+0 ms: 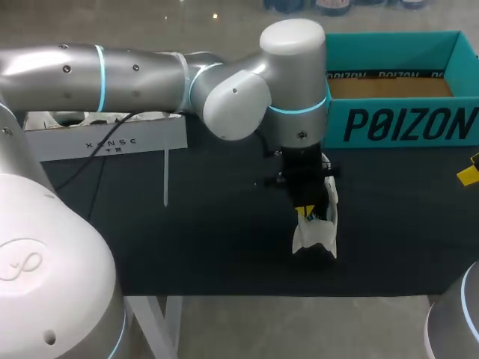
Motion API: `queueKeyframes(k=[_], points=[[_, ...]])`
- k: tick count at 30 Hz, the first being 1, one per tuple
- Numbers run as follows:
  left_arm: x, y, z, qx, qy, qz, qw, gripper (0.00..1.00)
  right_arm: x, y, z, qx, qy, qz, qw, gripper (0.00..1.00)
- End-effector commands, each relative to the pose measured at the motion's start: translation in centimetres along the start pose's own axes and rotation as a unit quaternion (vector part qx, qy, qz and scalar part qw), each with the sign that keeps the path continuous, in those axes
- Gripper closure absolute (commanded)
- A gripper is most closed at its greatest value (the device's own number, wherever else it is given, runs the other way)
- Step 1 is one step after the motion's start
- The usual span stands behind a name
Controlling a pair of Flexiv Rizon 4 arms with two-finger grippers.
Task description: Take the shoe out of the shoebox, open the shoe tongue, remove and reinsert the insole, then place the shoe into the shoebox
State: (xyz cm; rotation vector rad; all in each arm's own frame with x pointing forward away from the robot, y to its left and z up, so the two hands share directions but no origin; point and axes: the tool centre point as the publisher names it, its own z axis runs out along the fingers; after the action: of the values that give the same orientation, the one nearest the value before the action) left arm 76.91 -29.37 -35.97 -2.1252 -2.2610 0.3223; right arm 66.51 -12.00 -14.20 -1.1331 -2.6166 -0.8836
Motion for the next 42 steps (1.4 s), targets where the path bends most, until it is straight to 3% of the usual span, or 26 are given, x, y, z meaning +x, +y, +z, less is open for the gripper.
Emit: queueKeyframes(k=[1,15,26,36,42], points=[[-0.7,0.0,-0.4,-0.008,0.006,0.004,1.000,1.00,-0.1,0.1,0.1,0.002,0.000,0.000,1.000,0.00],[-1.6,-1.1,1.1,-0.003,0.030,0.024,0.999,1.00,-0.1,0.1,0.1,0.002,0.000,0.000,1.000,0.00],[-1.9,-0.6,-0.6,-0.030,0.028,0.021,0.999,1.00,-0.1,0.1,0.1,0.002,0.000,0.000,1.000,0.00],[-3.1,0.1,1.8,-0.025,0.035,0.044,0.998,1.00,-0.1,0.1,0.1,0.002,0.000,0.000,1.000,0.00],[-2.8,0.3,3.8,-0.020,0.057,0.043,0.997,1.00,-0.1,0.1,0.1,0.002,0.000,0.000,1.000,0.00]])
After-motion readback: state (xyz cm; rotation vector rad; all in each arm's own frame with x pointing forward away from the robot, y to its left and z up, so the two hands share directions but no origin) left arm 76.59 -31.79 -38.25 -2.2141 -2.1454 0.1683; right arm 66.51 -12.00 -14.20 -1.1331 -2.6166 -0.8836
